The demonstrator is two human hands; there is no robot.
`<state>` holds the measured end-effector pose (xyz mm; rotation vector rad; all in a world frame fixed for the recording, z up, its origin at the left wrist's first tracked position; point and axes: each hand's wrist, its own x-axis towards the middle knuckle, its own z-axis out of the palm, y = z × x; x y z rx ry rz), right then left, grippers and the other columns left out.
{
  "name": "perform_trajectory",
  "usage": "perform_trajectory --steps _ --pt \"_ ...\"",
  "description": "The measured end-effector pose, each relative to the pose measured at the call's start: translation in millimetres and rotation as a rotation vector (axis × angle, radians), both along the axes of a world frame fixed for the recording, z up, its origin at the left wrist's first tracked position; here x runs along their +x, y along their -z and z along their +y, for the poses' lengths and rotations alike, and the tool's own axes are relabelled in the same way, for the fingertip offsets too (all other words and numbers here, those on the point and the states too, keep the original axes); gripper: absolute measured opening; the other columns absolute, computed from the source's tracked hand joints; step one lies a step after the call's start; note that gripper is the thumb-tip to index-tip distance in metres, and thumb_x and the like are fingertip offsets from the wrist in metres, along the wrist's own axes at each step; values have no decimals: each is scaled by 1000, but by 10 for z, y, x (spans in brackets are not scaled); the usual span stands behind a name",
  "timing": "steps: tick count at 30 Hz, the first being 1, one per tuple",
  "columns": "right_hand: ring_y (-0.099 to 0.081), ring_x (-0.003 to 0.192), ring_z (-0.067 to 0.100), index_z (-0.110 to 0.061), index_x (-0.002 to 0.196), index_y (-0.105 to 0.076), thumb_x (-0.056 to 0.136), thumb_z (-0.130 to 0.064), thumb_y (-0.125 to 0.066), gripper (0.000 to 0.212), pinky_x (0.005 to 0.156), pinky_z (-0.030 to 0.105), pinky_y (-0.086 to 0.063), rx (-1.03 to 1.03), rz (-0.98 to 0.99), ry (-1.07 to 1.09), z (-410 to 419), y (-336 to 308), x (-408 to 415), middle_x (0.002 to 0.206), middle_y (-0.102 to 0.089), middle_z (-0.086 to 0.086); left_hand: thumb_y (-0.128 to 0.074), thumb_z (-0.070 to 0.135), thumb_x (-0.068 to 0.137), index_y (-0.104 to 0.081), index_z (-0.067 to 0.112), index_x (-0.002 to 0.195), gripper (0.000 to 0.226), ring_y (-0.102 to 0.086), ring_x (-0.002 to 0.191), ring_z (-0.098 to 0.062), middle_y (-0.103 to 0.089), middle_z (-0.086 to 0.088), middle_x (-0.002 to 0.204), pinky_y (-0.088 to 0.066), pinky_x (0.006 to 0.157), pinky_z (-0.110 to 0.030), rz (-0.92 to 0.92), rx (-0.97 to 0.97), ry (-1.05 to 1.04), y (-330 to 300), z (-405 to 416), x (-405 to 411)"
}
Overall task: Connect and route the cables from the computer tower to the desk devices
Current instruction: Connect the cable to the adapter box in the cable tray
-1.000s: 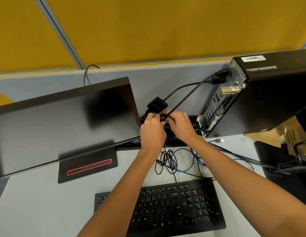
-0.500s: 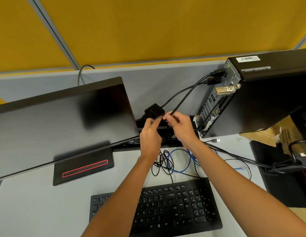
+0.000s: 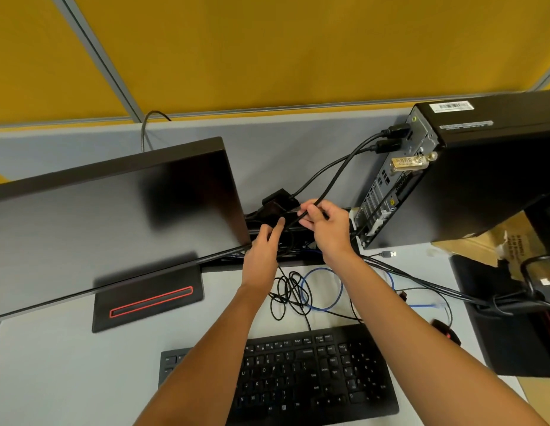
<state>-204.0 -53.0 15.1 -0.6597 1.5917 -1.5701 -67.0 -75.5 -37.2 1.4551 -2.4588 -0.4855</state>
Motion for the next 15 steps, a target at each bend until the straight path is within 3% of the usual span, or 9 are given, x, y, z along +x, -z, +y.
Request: perform_trajectory --steps 4,7,11,15 --pt "-66 92 14 -12 88 -68 98 -4 -50 23 81 23 -56 10 50 -48 15 27 -73 91 -68 6 -55 -16 78 -40 24 141 76 -60 97 -27 -47 -1 129 -56 74 -42 145 77 -89 12 -101 -179" --pt "-67 90 13 -10 89 -68 97 -2 -50 22 80 22 -57 18 71 -89 -3 25 -124 90 -68 6 -58 -15 79 -43 18 136 67 -62 105 -26 -53 -6 128 -55 83 -40 87 127 -79 -101 -152 -296" --pt "-66 93 12 -6 91 -70 95 -1 -53 19 79 21 -56 41 119 -190 18 35 -282 95 -69 7 -55 -12 83 -50 11 116 41 -63 96 -30 -63 -11 103 -53 78 -39 -86 93 20 -144 -290 -385" --pt "-65 92 10 -13 89 -72 95 -3 -55 20 80 20 -55 53 162 -258 58 79 -446 95 -69 5 -53 -9 84 -50 12 120 42 -63 88 -29 -64 -9 97 -53 76 -38 -106 77 129 -85 -389 -516"
